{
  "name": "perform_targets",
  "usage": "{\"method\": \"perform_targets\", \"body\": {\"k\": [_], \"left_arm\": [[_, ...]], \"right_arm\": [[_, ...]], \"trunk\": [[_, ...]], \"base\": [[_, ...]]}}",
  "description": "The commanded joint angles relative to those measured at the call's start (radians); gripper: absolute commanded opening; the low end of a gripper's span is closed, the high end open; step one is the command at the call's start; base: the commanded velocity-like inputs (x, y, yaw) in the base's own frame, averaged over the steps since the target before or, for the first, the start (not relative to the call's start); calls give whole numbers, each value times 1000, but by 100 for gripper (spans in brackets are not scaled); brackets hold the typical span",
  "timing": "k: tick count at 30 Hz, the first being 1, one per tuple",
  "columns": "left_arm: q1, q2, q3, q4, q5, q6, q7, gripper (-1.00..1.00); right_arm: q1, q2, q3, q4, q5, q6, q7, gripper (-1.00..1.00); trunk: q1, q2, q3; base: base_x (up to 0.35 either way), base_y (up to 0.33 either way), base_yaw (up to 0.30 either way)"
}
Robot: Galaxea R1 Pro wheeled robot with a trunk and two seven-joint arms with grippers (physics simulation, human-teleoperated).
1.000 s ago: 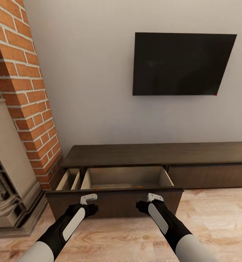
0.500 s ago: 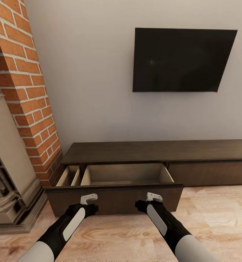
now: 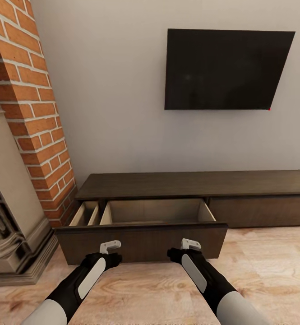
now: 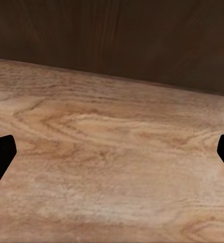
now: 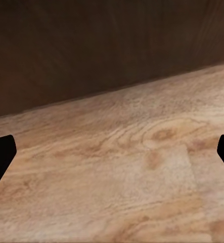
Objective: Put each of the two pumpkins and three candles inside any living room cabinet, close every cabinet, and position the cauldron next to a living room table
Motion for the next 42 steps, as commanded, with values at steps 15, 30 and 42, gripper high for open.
{"method": "perform_targets", "body": {"k": [15, 30, 42], "left_arm": [[-1, 6, -4, -2, 9, -3, 12, 100], [5, 5, -10, -2, -135, -108, 13, 100], [7, 10, -2, -4, -161, -120, 9, 100]], "right_arm": [[-1, 1, 67, 39, -9, -126, -11, 100], [-1, 18, 235, 143, -8, -431, -11, 100], [-1, 21, 243, 146, -8, -463, -10, 100]], "trunk": [[13, -18, -58], [20, -21, -116], [22, -22, -131]], "base": [[0, 0, 0], [0, 0, 0], [0, 0, 0]]}}
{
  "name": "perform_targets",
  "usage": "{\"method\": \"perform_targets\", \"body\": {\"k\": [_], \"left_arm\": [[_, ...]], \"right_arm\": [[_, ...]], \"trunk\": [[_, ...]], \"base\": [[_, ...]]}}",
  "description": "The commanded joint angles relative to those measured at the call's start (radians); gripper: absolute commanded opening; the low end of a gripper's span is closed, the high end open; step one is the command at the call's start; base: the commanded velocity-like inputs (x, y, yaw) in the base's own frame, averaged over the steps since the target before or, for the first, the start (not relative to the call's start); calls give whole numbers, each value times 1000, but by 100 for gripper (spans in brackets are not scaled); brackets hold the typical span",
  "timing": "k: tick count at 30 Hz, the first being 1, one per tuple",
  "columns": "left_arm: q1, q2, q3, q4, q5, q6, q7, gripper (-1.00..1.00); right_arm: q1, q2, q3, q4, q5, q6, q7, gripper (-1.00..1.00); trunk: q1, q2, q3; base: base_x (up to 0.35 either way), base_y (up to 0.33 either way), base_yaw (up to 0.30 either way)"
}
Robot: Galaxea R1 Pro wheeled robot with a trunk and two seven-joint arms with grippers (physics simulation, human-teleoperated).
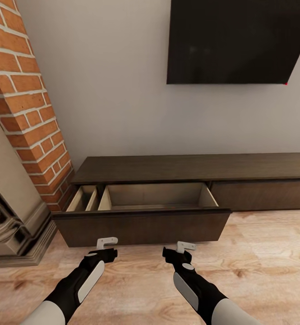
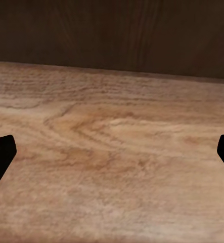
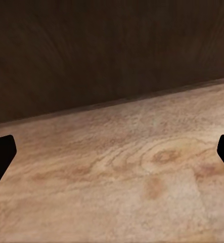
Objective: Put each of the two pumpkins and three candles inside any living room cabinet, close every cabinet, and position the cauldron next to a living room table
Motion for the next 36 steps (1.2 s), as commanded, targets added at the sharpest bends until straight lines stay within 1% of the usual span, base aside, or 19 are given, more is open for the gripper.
{"method": "perform_targets", "body": {"k": [1, 10, 18, 27, 36], "left_arm": [[-1, 1, -6, -3, 11, 2, 10, 100], [-1, 3, -4, -24, 11, 1, 7, 100], [1, 5, -1, -85, 9, 1, 5, 100], [1, 5, -1, -92, 9, 1, 6, 100], [1, 6, 5, -91, 9, 3, 3, 100]], "right_arm": [[-1, -1, 7, -1, -8, -2, -8, 100], [-1, -1, 7, 1, -8, -7, -7, 100], [-1, 0, 8, 2, -8, -8, -7, 100], [-1, 0, 8, 0, -8, -8, -7, 100], [-1, 1, 11, 3, -8, -8, -7, 100]], "trunk": [[0, 0, -1], [0, 0, -1], [0, 0, -1], [0, 0, -1], [0, 0, -1]], "base": [[0, 0, 0], [0, 0, 0], [0, 0, 0], [1, 0, 0], [87, 6, 0]]}}
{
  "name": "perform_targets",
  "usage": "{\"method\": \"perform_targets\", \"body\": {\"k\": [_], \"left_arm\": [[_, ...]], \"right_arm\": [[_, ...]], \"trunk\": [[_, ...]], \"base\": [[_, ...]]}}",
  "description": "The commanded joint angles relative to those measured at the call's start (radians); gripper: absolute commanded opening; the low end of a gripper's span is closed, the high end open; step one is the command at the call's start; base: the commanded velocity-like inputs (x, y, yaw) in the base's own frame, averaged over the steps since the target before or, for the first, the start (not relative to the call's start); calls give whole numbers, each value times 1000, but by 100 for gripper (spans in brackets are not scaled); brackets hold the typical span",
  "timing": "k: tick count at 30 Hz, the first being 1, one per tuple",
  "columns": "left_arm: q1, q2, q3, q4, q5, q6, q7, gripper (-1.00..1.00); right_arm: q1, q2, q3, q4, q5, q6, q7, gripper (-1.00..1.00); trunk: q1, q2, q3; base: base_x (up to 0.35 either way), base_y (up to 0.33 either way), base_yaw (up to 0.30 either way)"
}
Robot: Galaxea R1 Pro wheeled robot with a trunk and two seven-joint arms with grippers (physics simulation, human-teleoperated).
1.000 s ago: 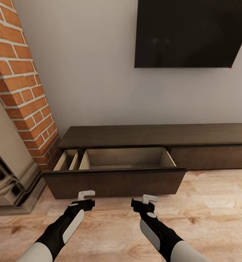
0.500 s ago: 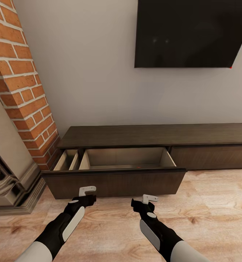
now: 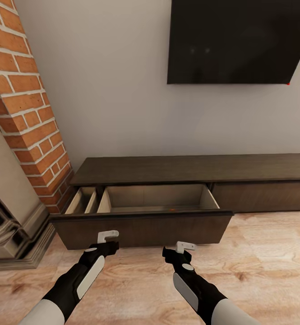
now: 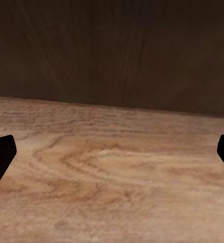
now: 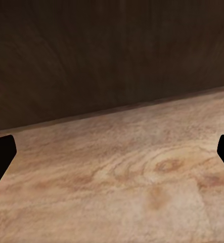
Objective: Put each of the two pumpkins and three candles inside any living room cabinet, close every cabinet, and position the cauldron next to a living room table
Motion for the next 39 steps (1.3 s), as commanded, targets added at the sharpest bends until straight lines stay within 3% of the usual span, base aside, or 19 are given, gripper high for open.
{"method": "perform_targets", "body": {"k": [1, 15, 31, 37, 39], "left_arm": [[-1, 1, -5, -2, 10, 1, 10, 100], [-1, 1, -7, -2, 12, 1, 7, 100], [4, 2, -8, -45, 10, -1, 8, 100], [68, 55, -9, -188, 10, -2, 6, 100], [75, 59, -9, -203, 10, -2, 6, 100]], "right_arm": [[-1, -1, 7, 0, -9, -2, -8, 100], [-1, -1, 7, 3, -7, -3, -8, 100], [-1, -1, 8, 4, -7, -43, -8, 100], [-1, -2, 9, 4, -8, -70, -8, 100], [-1, -1, 10, 5, -8, -75, -8, 100]], "trunk": [[0, 0, -1], [0, 0, -1], [7, -4, -63], [9, -5, -78], [9, -5, -78]], "base": [[202, 71, 0], [49, 21, 0], [0, 0, 0], [0, 0, 0], [0, 0, 0]]}}
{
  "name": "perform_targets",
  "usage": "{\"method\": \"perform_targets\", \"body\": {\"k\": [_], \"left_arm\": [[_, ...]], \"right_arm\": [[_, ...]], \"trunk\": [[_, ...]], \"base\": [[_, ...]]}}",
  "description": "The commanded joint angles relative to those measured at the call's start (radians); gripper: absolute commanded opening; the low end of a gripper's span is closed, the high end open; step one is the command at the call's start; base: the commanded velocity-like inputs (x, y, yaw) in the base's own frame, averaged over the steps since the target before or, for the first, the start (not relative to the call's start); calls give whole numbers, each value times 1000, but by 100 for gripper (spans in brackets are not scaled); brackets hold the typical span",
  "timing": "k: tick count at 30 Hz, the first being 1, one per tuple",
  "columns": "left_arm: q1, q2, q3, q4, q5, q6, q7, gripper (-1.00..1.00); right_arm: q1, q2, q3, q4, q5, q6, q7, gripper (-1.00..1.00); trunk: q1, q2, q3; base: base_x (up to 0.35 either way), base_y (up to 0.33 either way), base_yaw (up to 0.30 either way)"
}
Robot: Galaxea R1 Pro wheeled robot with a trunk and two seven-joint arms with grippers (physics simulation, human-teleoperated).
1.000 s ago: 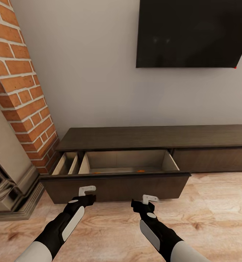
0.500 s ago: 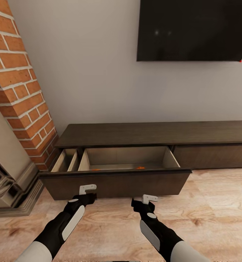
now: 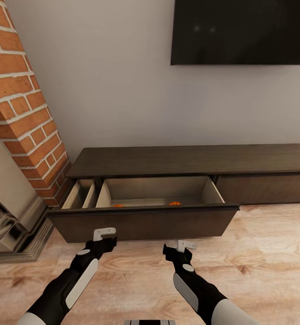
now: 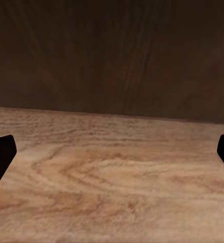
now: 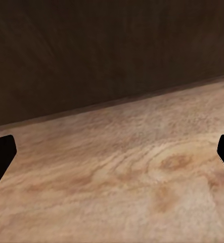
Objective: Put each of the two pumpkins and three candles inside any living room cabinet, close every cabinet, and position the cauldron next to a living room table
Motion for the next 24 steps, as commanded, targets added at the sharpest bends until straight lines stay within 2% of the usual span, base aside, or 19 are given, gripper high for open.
{"method": "perform_targets", "body": {"k": [1, 5, 24], "left_arm": [[2, 3, -4, -7, 10, 1, 10, 100], [7, 8, -3, -16, 10, 1, 9, 100], [8, 10, -3, -18, 11, 1, 10, 100]], "right_arm": [[-1, -1, 11, 1, -11, -10, -6, 100], [-1, 0, 20, 0, -11, -13, -6, 100], [-1, -1, 26, 0, -11, -13, -6, 100]], "trunk": [[0, 0, -1], [0, 0, -1], [8, -5, -74]], "base": [[0, 0, 0], [0, 0, 0], [0, 0, 0]]}}
